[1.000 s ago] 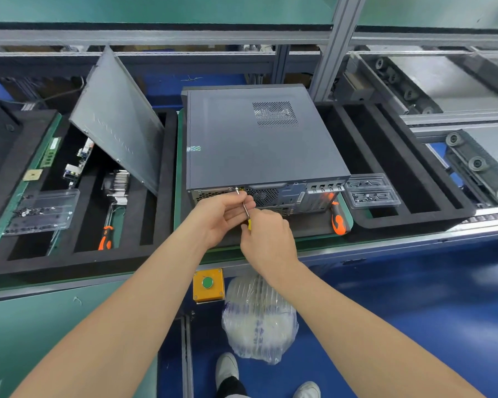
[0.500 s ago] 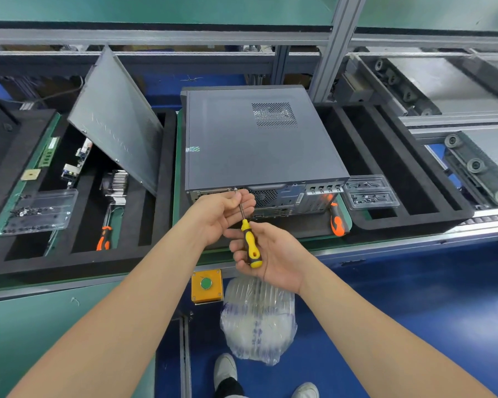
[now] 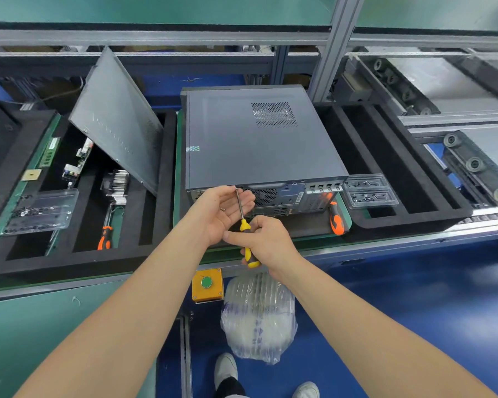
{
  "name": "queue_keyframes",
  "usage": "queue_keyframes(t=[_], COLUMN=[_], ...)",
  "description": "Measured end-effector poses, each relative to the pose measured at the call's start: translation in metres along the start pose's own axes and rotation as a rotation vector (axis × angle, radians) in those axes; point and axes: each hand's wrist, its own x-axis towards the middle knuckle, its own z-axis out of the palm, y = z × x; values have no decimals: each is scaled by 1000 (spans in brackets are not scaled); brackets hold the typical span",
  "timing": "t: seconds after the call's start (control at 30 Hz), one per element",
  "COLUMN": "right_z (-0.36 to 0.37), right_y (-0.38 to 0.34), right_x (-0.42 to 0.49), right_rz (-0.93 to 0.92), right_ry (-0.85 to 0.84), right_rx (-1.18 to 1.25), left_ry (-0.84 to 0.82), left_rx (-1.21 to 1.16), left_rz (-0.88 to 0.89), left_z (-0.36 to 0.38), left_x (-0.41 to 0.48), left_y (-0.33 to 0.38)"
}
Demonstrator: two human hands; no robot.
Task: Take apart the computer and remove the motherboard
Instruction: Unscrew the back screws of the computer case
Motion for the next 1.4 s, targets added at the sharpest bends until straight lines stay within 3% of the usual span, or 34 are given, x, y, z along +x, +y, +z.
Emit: queue_keyframes(t=[0.3, 0.7, 0.93, 1.1, 1.4], right_z=[-2, -16, -32, -51, -95], right_y=[10, 27, 26, 25, 20], right_x=[2, -8, -12, -14, -9], right_rz=[-43, -134, -184, -186, -226], right_ry=[-46, -70, -58, -85, -52], right_rx=[-29, -287, -313, -245, -208], left_ry=[9, 31, 61, -11, -20], left_rx=[-51, 16, -105, -222, -5], left_rz=[-27, 50, 47, -7, -120], left_z=[-2, -11, -10, -9, 21], left_x=[-2, -1, 1, 3, 9], left_y=[-5, -15, -21, -41, -74])
